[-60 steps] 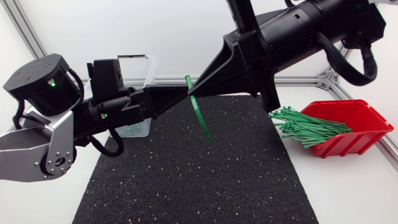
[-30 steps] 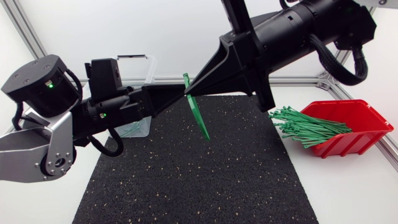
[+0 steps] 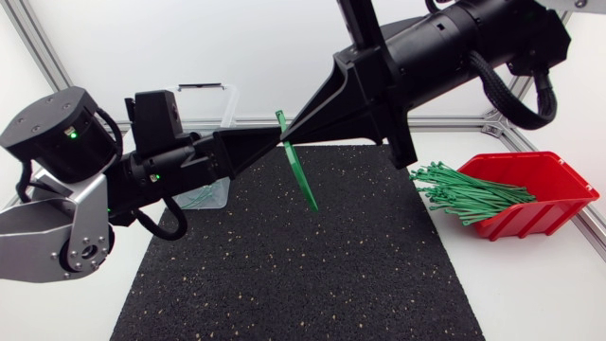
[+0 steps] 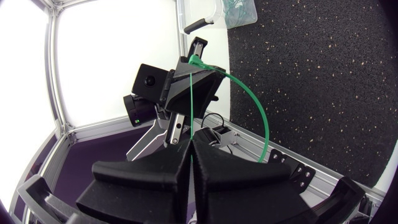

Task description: Take a green cable tie from the red box, thread the tail through the head to close it, then place it in the transparent bin on the left.

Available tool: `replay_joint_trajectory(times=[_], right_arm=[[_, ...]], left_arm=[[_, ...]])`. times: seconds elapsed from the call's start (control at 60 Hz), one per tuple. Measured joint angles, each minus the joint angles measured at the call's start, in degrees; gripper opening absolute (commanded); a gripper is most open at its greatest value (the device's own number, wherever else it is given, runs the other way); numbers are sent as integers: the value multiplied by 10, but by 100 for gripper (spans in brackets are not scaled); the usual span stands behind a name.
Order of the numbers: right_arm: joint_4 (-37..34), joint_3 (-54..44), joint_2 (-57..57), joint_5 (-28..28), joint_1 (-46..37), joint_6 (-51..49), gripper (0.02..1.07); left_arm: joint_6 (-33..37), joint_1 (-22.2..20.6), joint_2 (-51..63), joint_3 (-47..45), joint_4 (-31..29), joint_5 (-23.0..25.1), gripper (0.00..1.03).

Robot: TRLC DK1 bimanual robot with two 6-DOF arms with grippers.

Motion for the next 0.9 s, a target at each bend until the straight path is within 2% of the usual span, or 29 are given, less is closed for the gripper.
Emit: replay_joint_trajectory(times=[0.9], right_arm=[[17, -13, 0, -2, -2, 13, 7]], left_arm=[[0, -13, -11, -5, 3, -11, 3]])
